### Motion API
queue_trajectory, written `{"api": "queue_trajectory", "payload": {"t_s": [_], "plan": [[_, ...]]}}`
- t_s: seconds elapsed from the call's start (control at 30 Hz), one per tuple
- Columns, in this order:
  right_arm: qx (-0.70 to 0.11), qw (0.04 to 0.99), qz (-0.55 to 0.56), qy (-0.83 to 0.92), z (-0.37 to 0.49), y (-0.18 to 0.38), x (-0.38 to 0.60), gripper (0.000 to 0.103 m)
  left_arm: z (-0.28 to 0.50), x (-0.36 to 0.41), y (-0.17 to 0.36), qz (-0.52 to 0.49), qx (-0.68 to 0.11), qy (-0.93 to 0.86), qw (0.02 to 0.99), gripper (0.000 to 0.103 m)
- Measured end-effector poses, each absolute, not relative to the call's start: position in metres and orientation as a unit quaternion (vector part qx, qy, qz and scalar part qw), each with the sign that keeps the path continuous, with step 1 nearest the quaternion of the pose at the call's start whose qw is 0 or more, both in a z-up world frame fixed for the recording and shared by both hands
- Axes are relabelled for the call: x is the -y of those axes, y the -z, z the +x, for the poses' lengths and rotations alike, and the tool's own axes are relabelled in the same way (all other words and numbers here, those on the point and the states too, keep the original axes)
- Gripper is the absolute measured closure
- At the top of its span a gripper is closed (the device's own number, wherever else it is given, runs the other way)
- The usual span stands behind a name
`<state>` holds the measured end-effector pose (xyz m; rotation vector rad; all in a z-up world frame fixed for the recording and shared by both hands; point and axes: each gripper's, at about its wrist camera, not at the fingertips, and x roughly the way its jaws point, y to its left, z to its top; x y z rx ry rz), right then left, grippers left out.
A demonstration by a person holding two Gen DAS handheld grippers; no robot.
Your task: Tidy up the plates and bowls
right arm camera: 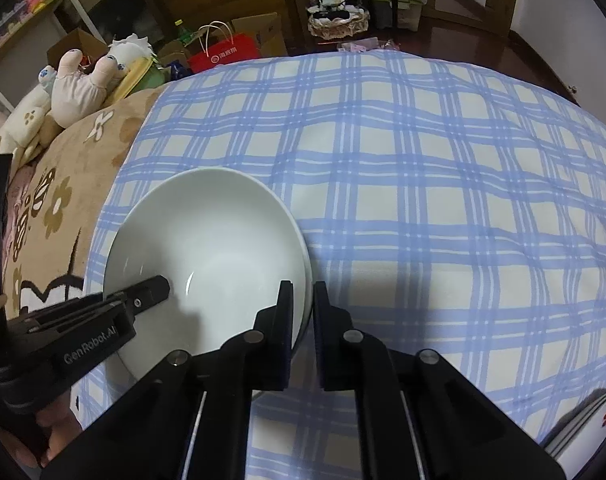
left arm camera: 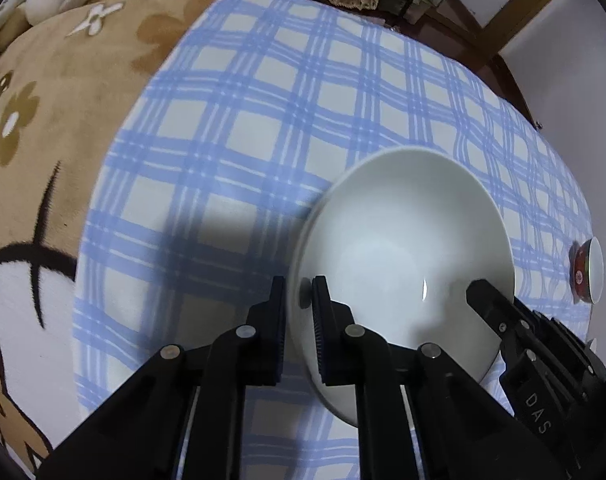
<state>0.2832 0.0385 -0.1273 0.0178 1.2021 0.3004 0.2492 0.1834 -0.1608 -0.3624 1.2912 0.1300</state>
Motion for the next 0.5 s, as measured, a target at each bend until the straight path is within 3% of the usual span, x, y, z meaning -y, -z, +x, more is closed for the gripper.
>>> {"api": "queue_trajectory", "payload": {"t_s": [0.5], "plan": [[-0.556, 0.819, 0.027, -0.14, 0.271, 0.114, -0.014, 0.094, 0.245, -0.168, 0.14, -0.145, -0.583, -0.013, 0.799, 0.093]]}}
